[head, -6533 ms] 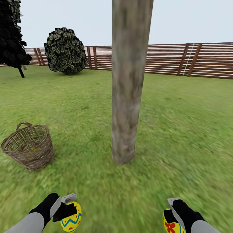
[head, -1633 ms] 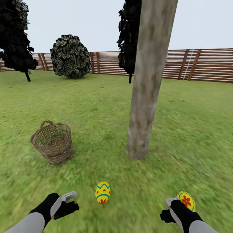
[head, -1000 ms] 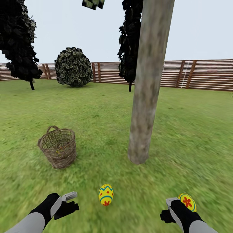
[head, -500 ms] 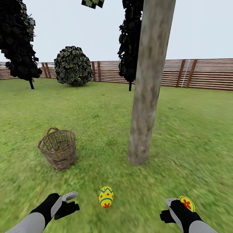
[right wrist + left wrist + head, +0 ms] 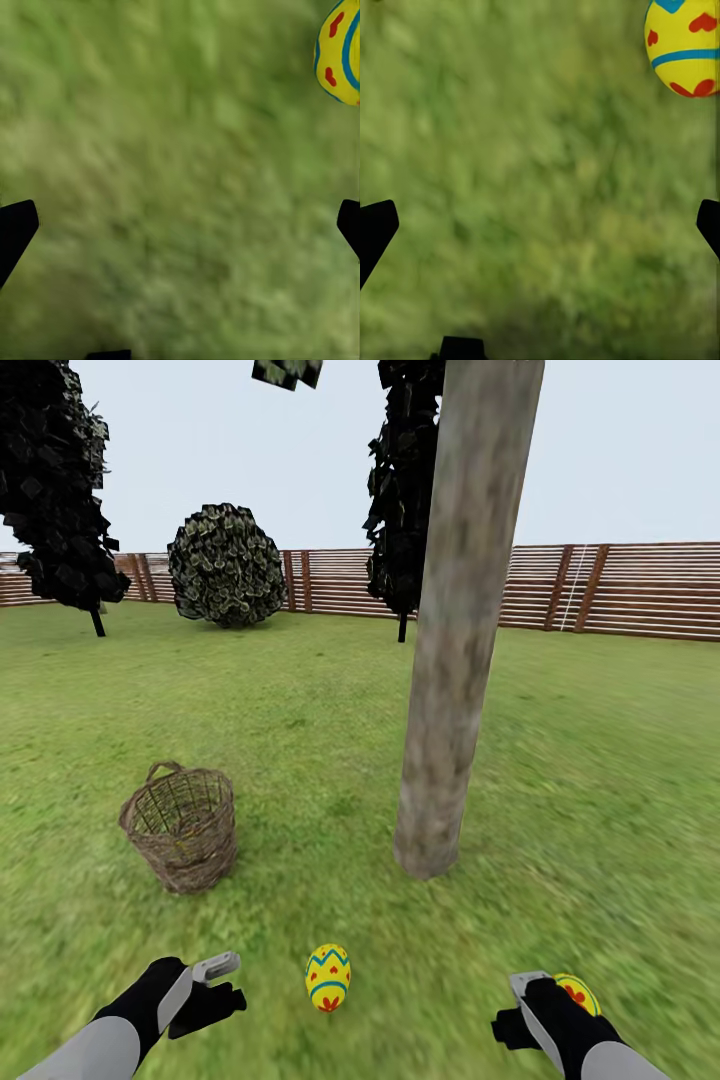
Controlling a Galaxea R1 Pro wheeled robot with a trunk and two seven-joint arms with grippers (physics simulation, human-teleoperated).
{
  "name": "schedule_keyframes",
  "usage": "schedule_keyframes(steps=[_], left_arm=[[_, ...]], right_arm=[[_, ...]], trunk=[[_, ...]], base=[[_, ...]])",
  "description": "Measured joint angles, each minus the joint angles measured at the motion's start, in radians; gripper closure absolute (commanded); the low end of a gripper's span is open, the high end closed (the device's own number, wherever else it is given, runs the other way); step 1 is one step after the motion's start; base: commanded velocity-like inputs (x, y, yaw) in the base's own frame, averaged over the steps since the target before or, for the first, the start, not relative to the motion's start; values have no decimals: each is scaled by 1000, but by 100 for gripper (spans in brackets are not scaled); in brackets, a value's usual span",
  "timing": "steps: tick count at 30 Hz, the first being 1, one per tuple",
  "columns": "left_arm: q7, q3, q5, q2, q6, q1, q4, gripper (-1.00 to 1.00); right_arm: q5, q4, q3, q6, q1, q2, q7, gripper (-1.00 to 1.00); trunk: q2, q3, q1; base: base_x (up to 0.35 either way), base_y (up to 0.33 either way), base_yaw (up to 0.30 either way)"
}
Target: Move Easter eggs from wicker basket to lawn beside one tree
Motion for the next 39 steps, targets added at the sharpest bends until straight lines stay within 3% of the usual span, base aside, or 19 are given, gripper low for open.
schedule_keyframes(steps=[26,39], left_arm=[[0,0,0,-7,-1,0,0,-100],[0,0,-1,-11,-1,0,0,-100]], right_arm=[[0,0,-1,-2,0,1,0,-100],[0,0,-1,-2,0,-1,0,-100]], trunk=[[182,95,-100],[273,156,-150]], base=[[0,0,0],[0,0,0]])
